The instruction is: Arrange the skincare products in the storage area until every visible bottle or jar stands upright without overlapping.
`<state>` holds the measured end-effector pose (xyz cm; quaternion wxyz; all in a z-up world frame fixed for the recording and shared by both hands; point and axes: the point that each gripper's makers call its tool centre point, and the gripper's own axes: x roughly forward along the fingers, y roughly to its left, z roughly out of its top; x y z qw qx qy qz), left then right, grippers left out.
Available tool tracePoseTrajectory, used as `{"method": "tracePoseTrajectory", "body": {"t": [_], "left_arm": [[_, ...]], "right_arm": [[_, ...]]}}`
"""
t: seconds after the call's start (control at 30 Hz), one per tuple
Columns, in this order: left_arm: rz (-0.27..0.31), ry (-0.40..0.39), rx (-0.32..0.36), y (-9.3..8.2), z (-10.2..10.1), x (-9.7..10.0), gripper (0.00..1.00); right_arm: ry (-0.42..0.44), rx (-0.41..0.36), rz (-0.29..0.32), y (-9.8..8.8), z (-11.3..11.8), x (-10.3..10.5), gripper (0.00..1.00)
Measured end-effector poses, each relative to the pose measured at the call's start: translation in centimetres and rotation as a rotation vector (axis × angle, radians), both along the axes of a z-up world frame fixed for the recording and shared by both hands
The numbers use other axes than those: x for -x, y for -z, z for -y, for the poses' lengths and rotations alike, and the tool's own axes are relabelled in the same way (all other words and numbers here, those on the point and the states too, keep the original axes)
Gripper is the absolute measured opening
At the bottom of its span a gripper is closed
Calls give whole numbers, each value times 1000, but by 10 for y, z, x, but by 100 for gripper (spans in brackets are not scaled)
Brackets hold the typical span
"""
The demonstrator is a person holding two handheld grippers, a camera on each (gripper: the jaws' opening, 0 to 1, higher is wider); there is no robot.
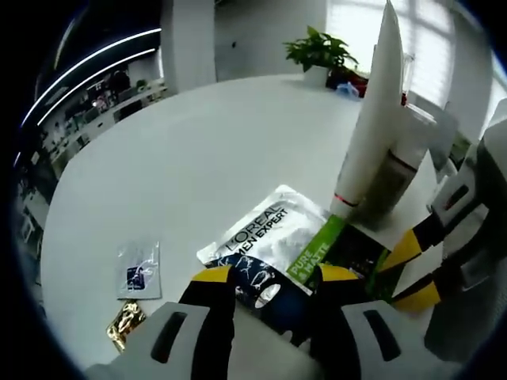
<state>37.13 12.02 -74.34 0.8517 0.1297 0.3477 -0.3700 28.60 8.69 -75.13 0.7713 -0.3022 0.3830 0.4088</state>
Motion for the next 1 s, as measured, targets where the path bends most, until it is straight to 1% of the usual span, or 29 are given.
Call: {"method": "tracePoseTrajectory", "body": {"t": [0.17, 0.3, 0.47, 0.57, 0.7, 1.0], "left_arm": [[-3, 20, -17, 0, -1, 2, 36], [-4, 41, -33, -2, 0, 6, 36], [9, 50, -25, -9, 1, 7, 36], [12, 54, -33, -13, -1, 10, 35], [23, 59, -34, -23, -3, 13, 35], [26, 82, -43, -34, -2, 27, 38]], "right_arm": [[4, -7, -5, 0, 1, -2, 20], [-13, -4, -4, -1, 0, -2, 21], [-23, -3, 4, -1, 1, -4, 22], [-37, 6, 10, -2, 2, -4, 23], [-43, 10, 9, -4, 4, -3, 25], [-32, -75, 18, -24, 5, 1, 27]]}}
